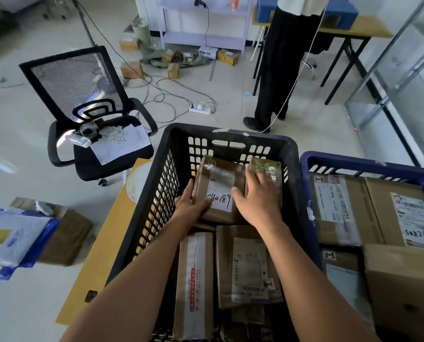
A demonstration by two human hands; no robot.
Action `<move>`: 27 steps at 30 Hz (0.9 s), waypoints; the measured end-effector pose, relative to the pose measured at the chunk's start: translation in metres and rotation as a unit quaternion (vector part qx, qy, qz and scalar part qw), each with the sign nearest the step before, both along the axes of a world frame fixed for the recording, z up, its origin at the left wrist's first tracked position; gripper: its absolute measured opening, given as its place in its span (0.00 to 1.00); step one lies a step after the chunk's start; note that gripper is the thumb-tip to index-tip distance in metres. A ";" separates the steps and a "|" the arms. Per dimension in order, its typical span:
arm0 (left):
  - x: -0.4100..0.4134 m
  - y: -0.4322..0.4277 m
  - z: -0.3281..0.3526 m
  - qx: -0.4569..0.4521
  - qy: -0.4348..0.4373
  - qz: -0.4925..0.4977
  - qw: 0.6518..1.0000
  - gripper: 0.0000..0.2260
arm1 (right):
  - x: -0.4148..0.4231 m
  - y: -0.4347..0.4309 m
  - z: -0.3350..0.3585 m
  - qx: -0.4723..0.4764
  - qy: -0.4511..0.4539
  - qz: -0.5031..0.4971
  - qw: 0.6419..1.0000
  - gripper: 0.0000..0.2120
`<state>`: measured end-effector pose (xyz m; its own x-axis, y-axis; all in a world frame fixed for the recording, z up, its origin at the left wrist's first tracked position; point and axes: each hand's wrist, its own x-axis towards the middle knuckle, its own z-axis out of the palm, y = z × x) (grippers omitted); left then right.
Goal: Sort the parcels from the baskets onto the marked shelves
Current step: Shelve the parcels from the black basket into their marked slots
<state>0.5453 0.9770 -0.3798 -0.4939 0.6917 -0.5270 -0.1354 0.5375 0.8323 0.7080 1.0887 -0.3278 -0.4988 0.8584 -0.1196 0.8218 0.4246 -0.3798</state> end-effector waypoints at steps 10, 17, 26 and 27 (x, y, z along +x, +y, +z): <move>0.020 -0.055 0.076 0.230 -0.073 0.030 0.970 0.32 | 0.018 -0.042 0.055 -0.066 0.208 0.054 0.974 0.34; 0.038 -0.103 0.136 0.306 -0.057 -0.019 0.950 0.32 | 0.045 -0.107 0.107 -0.176 0.422 0.064 0.887 0.31; 0.048 -0.195 0.153 0.337 -0.027 -0.154 0.928 0.31 | 0.075 -0.233 0.127 -0.161 0.477 -0.055 0.863 0.33; 0.051 -0.204 0.152 0.337 -0.028 -0.179 0.924 0.30 | 0.080 -0.249 0.127 -0.148 0.479 -0.078 0.862 0.35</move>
<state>0.5961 0.7728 -0.2275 -0.1556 0.9857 0.0645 -0.1017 -0.0809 0.9915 0.7885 0.8400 -0.2013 -0.3720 0.9264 0.0584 0.1102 0.1066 -0.9882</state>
